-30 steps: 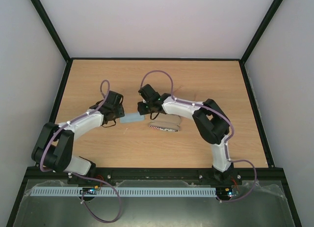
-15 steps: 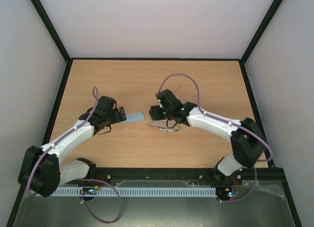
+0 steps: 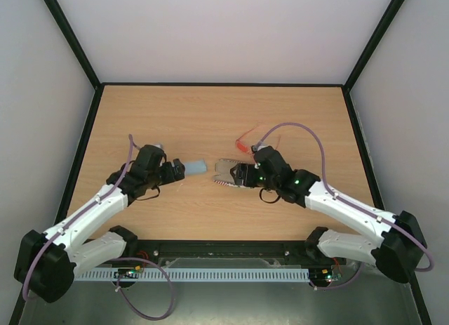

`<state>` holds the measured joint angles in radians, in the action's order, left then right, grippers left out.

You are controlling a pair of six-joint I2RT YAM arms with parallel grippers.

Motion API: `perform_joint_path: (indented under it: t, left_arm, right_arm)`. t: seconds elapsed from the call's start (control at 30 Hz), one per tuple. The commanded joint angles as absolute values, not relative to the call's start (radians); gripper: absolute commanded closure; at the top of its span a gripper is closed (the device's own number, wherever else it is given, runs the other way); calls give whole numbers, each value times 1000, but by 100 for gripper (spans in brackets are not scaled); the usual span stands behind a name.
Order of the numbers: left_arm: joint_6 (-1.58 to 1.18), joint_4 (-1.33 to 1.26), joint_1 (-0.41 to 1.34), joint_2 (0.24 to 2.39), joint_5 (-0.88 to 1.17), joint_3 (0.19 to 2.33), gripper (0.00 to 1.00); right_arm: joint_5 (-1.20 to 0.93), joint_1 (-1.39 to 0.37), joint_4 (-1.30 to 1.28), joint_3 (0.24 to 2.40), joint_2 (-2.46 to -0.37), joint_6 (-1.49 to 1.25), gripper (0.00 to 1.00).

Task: Organize the sunglasses
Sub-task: Fold the glasses cleaning cloth at the center of the board, then pick up the glasses cleaning cloth from the center of the board.

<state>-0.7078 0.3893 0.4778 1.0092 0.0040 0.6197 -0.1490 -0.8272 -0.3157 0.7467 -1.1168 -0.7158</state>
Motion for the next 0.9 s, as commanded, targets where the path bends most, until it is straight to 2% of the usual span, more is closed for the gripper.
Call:
perform_joint_path:
  t: [0.0, 0.2, 0.3, 0.63, 0.8, 0.87]
  left_arm:
    - [-734, 435, 482, 981, 9, 634, 1]
    - [-729, 412, 478, 1019, -1, 658, 1]
    - [-729, 381, 460, 1037, 14, 667, 1]
    - [-669, 298, 376, 1134, 76, 668, 1]
    - [-659, 262, 331, 1151, 112, 631, 1]
    - [-651, 258, 323, 1161, 117, 635, 1]
  right_arm:
    - [-136, -834, -355, 799, -1101, -742, 18]
    - [-186, -838, -331, 958, -1275, -706, 37]
    - [-200, -841, -332, 1032, -1380, -688, 42]
    - [-193, -883, -383, 1258, -1736, -641, 45]
    - [-203, -895, -374, 1348, -1857, -659, 56]
    - [-195, -895, -378, 1376, -1899, -670, 57]
